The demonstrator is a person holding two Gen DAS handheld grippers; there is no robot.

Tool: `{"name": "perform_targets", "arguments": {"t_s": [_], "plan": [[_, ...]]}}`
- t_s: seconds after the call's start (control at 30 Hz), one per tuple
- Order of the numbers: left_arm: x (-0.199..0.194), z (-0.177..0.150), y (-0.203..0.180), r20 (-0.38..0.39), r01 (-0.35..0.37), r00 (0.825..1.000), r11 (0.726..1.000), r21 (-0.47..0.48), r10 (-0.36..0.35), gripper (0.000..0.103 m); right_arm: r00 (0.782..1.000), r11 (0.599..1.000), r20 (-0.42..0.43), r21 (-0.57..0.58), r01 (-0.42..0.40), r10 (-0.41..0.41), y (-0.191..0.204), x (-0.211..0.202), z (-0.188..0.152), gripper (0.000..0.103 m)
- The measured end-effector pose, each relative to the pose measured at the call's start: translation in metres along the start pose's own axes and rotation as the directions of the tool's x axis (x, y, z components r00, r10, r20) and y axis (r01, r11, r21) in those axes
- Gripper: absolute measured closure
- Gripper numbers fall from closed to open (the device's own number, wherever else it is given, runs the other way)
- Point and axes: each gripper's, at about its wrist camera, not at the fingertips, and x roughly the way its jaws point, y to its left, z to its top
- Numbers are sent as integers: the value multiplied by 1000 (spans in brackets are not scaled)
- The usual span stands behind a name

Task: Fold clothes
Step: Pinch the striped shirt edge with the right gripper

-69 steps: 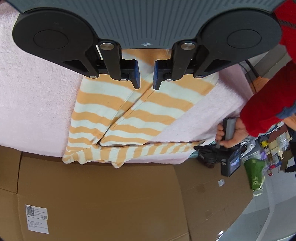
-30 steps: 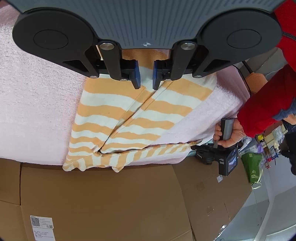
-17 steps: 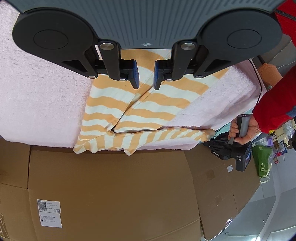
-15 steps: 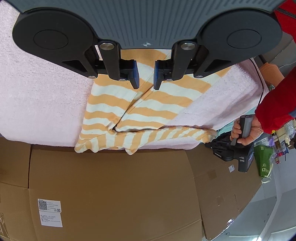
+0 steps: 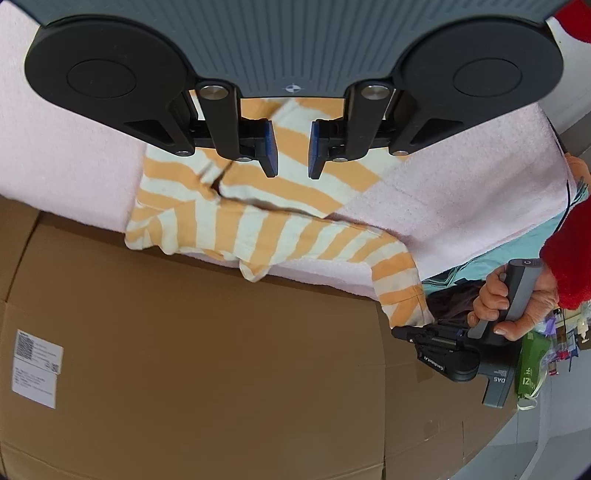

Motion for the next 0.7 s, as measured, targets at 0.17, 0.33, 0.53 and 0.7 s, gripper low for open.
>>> {"name": "perform_targets", "arguments": {"t_s": [0.17,0.33,0.53,0.7], "plan": [[3,9,-21,-8,35,999,999,37,-35,103,998,990,55,-141,-5,13,31,35,30,72],[9,14,-37,-25,64,998,997,35,-63,103,994,960,107,-278,-3,34,62,71,59,67],[20,13,-53,-64,76,995,997,17,-74,103,986,929,163,-357,98,-42,95,107,78,65],[22,14,-56,-84,89,993,996,6,-88,103,979,917,178,-367,156,-95,106,127,81,49]]}}
